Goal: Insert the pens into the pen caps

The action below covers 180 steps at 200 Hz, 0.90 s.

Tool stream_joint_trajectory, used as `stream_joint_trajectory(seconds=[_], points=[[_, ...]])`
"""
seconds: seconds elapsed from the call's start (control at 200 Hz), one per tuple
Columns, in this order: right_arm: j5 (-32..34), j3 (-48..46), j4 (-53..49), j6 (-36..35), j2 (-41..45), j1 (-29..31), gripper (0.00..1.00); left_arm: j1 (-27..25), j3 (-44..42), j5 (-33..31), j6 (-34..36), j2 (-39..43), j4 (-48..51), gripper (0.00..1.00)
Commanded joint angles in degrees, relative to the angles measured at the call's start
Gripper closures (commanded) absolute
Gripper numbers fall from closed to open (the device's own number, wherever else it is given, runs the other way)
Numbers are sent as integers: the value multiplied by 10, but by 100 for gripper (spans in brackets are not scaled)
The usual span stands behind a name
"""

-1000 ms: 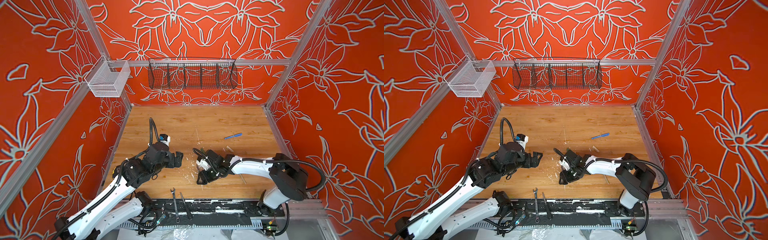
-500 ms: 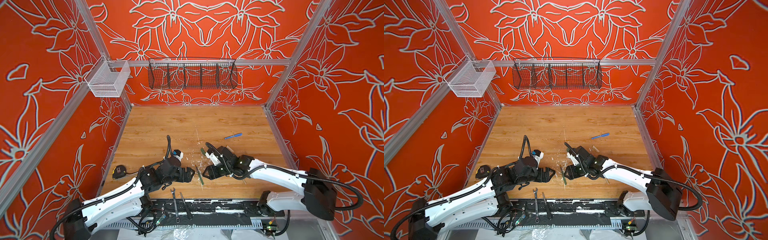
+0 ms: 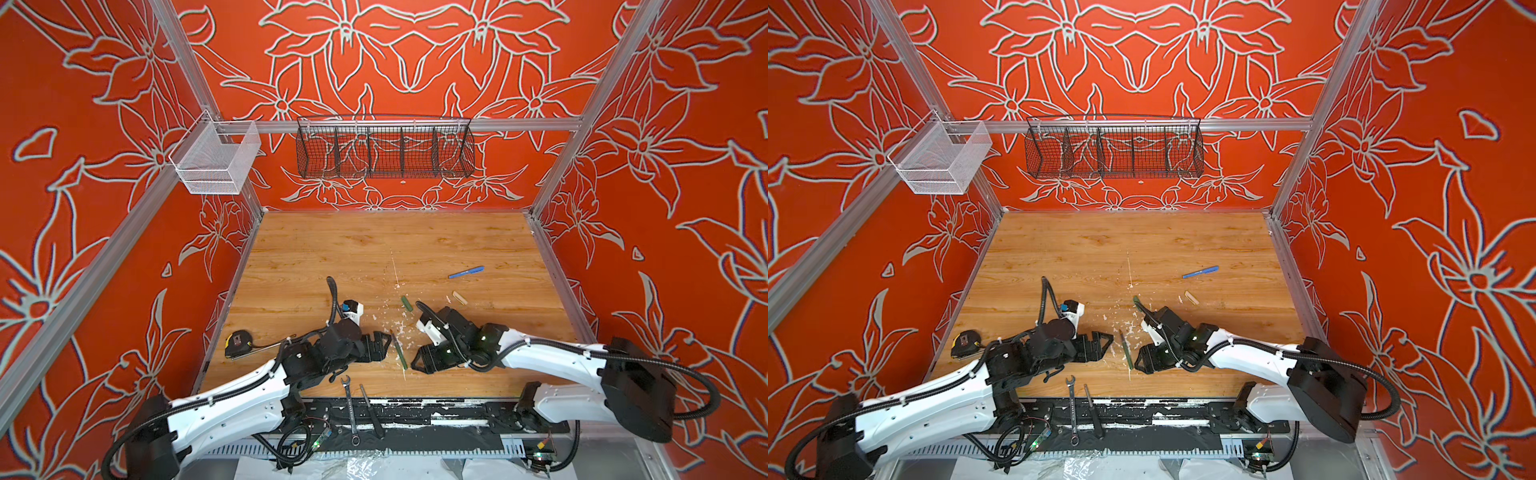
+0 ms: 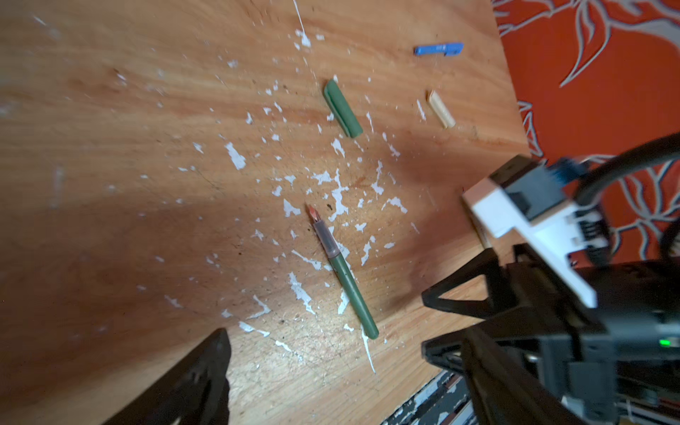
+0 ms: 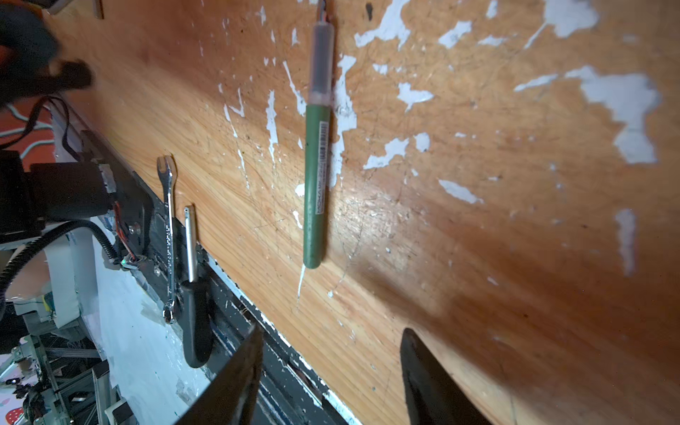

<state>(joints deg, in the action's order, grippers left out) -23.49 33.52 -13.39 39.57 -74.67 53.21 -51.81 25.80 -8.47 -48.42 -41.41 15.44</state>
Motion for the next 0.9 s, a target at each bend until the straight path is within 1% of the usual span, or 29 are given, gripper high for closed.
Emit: stream_joint_trajectory(seconds=[0.0,0.05,0.115,0.165,0.22,0.34,0.475,0.545,0.615,0.696,0.896], points=[[-14,22,25,-2,-34,8,39,2,5,-92,-12,90,85,3],[-26,29,39,-3,-54,10,40,5,9,-101,-5,133,117,3],[-41,33,59,1,-72,13,40,10,12,-97,7,178,144,3],[-46,38,66,5,-81,15,39,16,20,-89,11,198,166,3],[-46,48,56,1,-94,20,40,20,30,-83,13,203,190,3],[-48,64,38,-3,-122,28,40,25,59,-63,35,162,211,3],[-57,65,49,7,-138,35,40,38,100,-68,53,111,233,3],[-62,72,48,10,-146,46,40,62,109,-39,71,95,220,3],[-56,74,46,15,-147,54,40,92,114,5,80,80,208,3],[-58,68,76,34,-149,60,40,110,112,34,89,68,194,3],[-60,53,175,81,-176,68,40,114,106,46,111,45,176,3]])
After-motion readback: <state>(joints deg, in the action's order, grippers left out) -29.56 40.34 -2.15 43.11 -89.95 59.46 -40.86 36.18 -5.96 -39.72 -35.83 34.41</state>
